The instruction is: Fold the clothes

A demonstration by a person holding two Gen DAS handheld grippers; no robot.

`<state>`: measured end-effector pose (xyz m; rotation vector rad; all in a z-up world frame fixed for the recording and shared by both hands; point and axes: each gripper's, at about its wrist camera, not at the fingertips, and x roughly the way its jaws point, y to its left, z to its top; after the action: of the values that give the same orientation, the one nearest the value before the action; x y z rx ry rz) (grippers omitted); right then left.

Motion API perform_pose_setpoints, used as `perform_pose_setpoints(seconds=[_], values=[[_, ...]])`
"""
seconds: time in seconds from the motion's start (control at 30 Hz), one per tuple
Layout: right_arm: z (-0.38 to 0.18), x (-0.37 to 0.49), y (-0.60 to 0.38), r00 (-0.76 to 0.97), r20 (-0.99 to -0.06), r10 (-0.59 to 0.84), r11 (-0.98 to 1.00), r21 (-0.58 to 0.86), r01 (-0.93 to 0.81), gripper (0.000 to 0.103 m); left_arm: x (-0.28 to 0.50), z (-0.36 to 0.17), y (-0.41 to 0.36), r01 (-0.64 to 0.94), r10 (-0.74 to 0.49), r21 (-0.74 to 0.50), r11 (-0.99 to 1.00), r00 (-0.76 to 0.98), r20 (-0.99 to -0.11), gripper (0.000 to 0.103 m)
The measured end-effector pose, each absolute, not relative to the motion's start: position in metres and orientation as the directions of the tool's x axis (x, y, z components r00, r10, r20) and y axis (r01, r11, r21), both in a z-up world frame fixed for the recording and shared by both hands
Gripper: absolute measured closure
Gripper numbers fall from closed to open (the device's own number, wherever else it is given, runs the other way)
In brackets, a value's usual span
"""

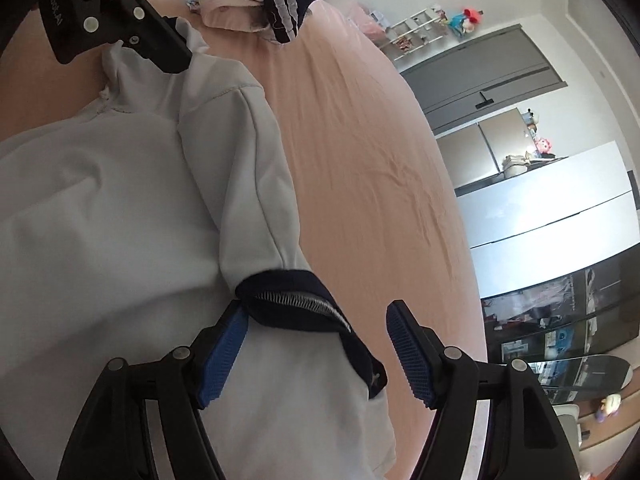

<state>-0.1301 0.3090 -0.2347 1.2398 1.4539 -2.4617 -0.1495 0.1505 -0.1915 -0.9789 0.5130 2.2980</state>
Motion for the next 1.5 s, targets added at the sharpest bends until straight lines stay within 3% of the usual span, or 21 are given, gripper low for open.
perform_pose_setpoints(seconds=[0.07, 0.13, 0.2, 0.33, 0.47, 0.53, 0.6, 0.63, 0.87, 0.97, 1.03, 1.07, 1.1, 1.3, 1.5], values=[[-0.237, -0.136, 0.307, -0.689, -0.642, 0.336, -0.561, -0.724, 0.401, 0.036, -0.152, -0.198, 0.154, -0.653, 0.352, 0.125, -0.747, -0.548, -0.759, 0.039], [-0.238, -0.140, 0.306, -0.685, -0.647, 0.335, -0.556, -0.723, 0.410, 0.047, -0.151, -0.204, 0.156, -0.667, 0.349, 0.126, -0.735, -0.530, -0.773, 0.046], [-0.239, -0.142, 0.308, -0.665, -0.667, 0.335, -0.561, -0.708, 0.428, 0.067, -0.151, -0.209, 0.160, -0.672, 0.343, 0.135, -0.728, -0.527, -0.778, 0.053], [-0.245, -0.143, 0.311, -0.635, -0.702, 0.324, -0.593, -0.673, 0.442, 0.088, -0.152, -0.212, 0.161, -0.675, 0.345, 0.122, -0.728, -0.515, -0.785, 0.067], [-0.244, -0.140, 0.312, -0.637, -0.702, 0.318, -0.588, -0.673, 0.448, 0.089, -0.154, -0.216, 0.161, -0.670, 0.339, 0.117, -0.733, -0.510, -0.791, 0.069], [-0.242, -0.136, 0.313, -0.654, -0.681, 0.329, -0.571, -0.695, 0.437, 0.084, -0.154, -0.216, 0.161, -0.665, 0.339, 0.113, -0.738, -0.510, -0.790, 0.069], [-0.242, -0.131, 0.315, -0.660, -0.676, 0.326, -0.549, -0.704, 0.450, 0.057, -0.155, -0.217, 0.162, -0.661, 0.338, 0.109, -0.743, -0.510, -0.791, 0.069], [-0.243, -0.127, 0.314, -0.667, -0.673, 0.321, -0.534, -0.710, 0.460, 0.050, -0.156, -0.217, 0.163, -0.659, 0.339, 0.104, -0.745, -0.508, -0.792, 0.069], [-0.253, -0.128, 0.304, -0.668, -0.673, 0.318, -0.542, -0.707, 0.454, 0.048, -0.158, -0.218, 0.160, -0.650, 0.356, 0.065, -0.757, -0.493, -0.794, 0.069], [-0.252, -0.135, 0.301, -0.669, -0.671, 0.319, -0.568, -0.701, 0.432, 0.048, -0.157, -0.218, 0.161, -0.654, 0.361, 0.066, -0.753, -0.495, -0.791, 0.077], [-0.246, -0.141, 0.303, -0.648, -0.700, 0.301, -0.612, -0.663, 0.432, 0.063, -0.156, -0.216, 0.160, -0.657, 0.364, 0.072, -0.750, -0.503, -0.784, 0.083], [-0.243, -0.146, 0.305, -0.639, -0.711, 0.293, -0.635, -0.645, 0.426, 0.087, -0.156, -0.215, 0.161, -0.658, 0.365, 0.079, -0.749, -0.509, -0.779, 0.085], [-0.239, -0.151, 0.308, -0.633, -0.719, 0.288, -0.657, -0.629, 0.416, 0.093, -0.156, -0.214, 0.161, -0.660, 0.366, 0.082, -0.747, -0.511, -0.777, 0.086], [-0.225, -0.180, 0.316, -0.643, -0.709, 0.288, -0.714, -0.607, 0.350, 0.095, -0.168, -0.209, 0.163, -0.642, 0.367, 0.094, -0.761, -0.545, -0.754, 0.089], [-0.222, -0.232, 0.316, -0.646, -0.689, 0.328, -0.773, -0.589, 0.235, 0.096, -0.203, -0.212, 0.153, -0.532, 0.283, 0.091, -0.842, -0.578, -0.765, 0.089]])
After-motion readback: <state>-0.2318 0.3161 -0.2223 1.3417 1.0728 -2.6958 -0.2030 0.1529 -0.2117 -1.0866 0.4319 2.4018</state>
